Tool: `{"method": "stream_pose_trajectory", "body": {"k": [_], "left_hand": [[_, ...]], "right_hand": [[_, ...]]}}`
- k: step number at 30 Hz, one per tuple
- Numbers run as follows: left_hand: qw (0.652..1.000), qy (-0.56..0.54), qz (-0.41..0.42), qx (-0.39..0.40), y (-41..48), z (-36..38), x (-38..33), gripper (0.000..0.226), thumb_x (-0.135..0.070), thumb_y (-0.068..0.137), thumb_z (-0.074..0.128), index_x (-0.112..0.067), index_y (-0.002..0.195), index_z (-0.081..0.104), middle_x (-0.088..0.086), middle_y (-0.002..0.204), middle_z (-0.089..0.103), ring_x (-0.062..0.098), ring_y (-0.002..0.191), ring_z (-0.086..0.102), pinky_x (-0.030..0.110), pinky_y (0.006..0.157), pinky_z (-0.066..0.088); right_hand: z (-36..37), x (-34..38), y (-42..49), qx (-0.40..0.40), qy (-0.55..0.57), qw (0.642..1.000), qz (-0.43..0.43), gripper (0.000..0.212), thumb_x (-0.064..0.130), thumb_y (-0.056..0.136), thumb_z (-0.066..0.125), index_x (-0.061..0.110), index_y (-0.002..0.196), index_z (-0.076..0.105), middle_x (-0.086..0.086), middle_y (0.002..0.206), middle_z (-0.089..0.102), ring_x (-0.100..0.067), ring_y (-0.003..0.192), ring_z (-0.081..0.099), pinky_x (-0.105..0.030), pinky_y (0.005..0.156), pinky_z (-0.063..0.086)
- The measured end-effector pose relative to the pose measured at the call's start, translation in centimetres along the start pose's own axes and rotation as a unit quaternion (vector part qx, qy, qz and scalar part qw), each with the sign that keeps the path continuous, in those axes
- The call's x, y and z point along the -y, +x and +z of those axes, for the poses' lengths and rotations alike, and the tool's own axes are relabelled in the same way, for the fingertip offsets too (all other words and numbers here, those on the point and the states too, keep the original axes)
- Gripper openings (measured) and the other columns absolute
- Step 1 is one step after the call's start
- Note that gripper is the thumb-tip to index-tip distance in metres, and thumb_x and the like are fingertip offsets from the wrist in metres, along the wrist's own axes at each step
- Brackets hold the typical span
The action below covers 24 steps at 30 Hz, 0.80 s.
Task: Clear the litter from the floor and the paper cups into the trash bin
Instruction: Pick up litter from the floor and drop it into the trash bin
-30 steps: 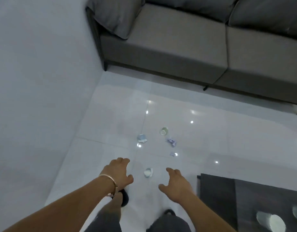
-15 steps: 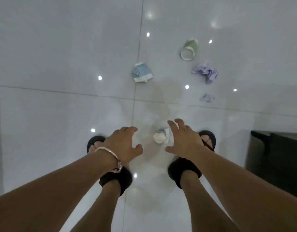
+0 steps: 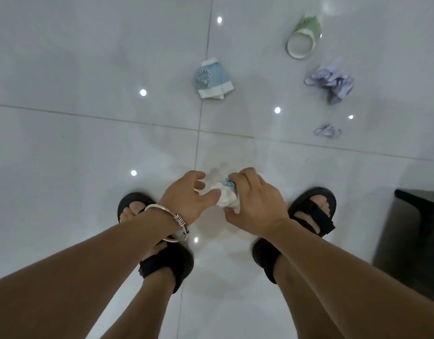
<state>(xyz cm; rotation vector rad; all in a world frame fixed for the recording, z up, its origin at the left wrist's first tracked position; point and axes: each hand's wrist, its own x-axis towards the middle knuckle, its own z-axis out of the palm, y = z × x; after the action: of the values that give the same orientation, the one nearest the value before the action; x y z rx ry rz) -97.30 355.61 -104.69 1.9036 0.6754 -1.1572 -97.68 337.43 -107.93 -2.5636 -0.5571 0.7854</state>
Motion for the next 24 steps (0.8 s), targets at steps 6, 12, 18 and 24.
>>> {"method": "stream_pose_trajectory", "body": {"k": [6,12,18,24], "left_hand": [[0.998,0.008,0.057,-0.018,-0.2,-4.2,-3.0,0.016,-0.031,0.085,0.062,-0.02,0.097,0.06,-0.003,0.083,0.064,0.014,0.072,0.06,0.024,0.061,0.044],[0.99,-0.014,0.01,-0.141,1.7,-7.7,-0.2,0.01,-0.023,0.088,0.06,-0.014,0.083,0.059,0.004,0.072,0.061,0.023,0.066,0.059,0.027,0.056,0.041],[0.987,0.047,-0.059,-0.143,3.0,-8.5,5.8,0.015,-0.026,0.086,0.061,-0.018,0.079,0.051,-0.004,0.068,0.053,0.009,0.062,0.047,0.021,0.051,0.028],[0.985,0.059,-0.084,-0.14,0.4,-8.6,6.1,0.014,-0.023,0.089,0.059,-0.009,0.088,0.055,0.007,0.078,0.06,0.021,0.07,0.052,0.023,0.053,0.031]], "right_hand": [[-5.4,3.4,4.2,-0.078,0.011,0.991,-0.107,0.068,0.037,0.061,0.082,0.002,0.117,0.062,-0.011,0.106,0.06,-0.024,0.082,0.064,-0.032,0.058,0.055],[-8.0,0.8,12.5,0.032,-0.096,0.993,-0.053,0.098,0.061,0.07,0.072,0.026,0.15,0.026,-0.003,0.144,0.032,-0.027,0.117,0.047,-0.04,0.084,0.05],[-5.7,0.5,21.9,0.06,-0.195,0.979,0.033,0.099,0.055,0.075,0.071,0.04,0.149,0.008,-0.005,0.149,0.015,-0.028,0.104,0.046,-0.037,0.071,0.043],[-2.8,2.3,15.0,0.128,-0.157,0.978,0.043,0.063,0.029,0.083,0.066,0.023,0.137,0.035,-0.01,0.132,0.032,-0.03,0.106,0.051,-0.037,0.076,0.046]]}}
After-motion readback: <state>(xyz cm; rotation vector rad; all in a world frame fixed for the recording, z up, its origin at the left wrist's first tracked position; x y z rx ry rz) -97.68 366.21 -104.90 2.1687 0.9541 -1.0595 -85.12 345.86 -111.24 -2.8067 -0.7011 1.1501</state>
